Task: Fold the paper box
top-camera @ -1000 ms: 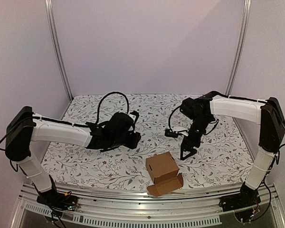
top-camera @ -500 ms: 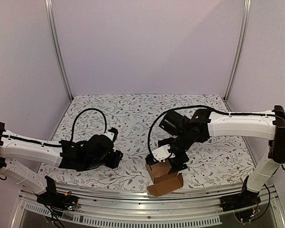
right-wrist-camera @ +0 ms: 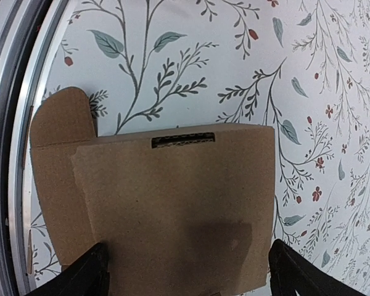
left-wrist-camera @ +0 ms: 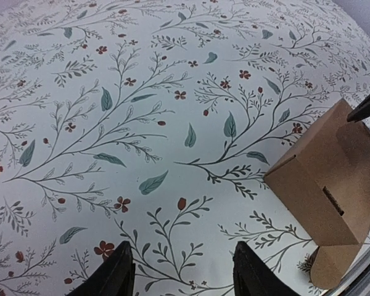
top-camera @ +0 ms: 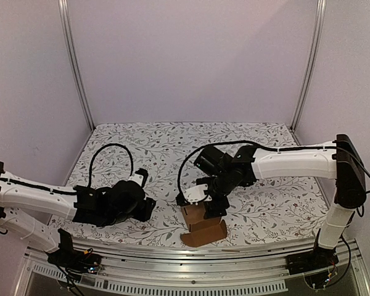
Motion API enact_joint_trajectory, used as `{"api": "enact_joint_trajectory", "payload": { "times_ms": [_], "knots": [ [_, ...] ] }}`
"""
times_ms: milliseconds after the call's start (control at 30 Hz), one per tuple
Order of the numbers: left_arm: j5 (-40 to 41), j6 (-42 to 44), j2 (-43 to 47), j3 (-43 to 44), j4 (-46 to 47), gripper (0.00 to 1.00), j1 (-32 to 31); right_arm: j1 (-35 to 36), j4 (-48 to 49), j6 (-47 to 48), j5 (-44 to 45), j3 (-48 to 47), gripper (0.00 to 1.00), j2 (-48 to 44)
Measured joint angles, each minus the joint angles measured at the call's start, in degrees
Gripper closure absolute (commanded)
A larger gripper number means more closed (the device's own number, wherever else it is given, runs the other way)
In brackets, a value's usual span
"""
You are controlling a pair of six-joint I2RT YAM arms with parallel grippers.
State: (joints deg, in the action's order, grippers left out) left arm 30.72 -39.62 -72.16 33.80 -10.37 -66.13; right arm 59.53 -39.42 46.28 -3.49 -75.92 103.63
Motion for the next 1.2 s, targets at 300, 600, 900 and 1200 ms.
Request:
{"api": "enact_joint_trajectory", "payload": {
  "times_ms": [300, 600, 900, 1200],
  "knots": [
    [0.74, 0.98, -4.11, 0.87, 0.61, 0.45, 0.0, -2.91, -2.95, -13.92, -2.16, -6.47, 0.16, 5.73],
    [1.16, -4.5, -5.81, 1.31, 2.21, 0.43, -2.29, -11.3, -5.49, -27.19, -6.64, -9.46, 0.14, 7.8],
    [0.42, -5.2, -12.87, 4.44, 4.15, 0.43, -3.3, -14.34, -13.81, -25.68, -13.16, -12.92, 0.1, 6.36],
    [-0.07, -9.05, -13.62, 5.11, 5.11, 0.42, -7.3, -19.67, -15.8, -20.15, -14.73, -22.23, 0.11, 12.04]
  ]
}}
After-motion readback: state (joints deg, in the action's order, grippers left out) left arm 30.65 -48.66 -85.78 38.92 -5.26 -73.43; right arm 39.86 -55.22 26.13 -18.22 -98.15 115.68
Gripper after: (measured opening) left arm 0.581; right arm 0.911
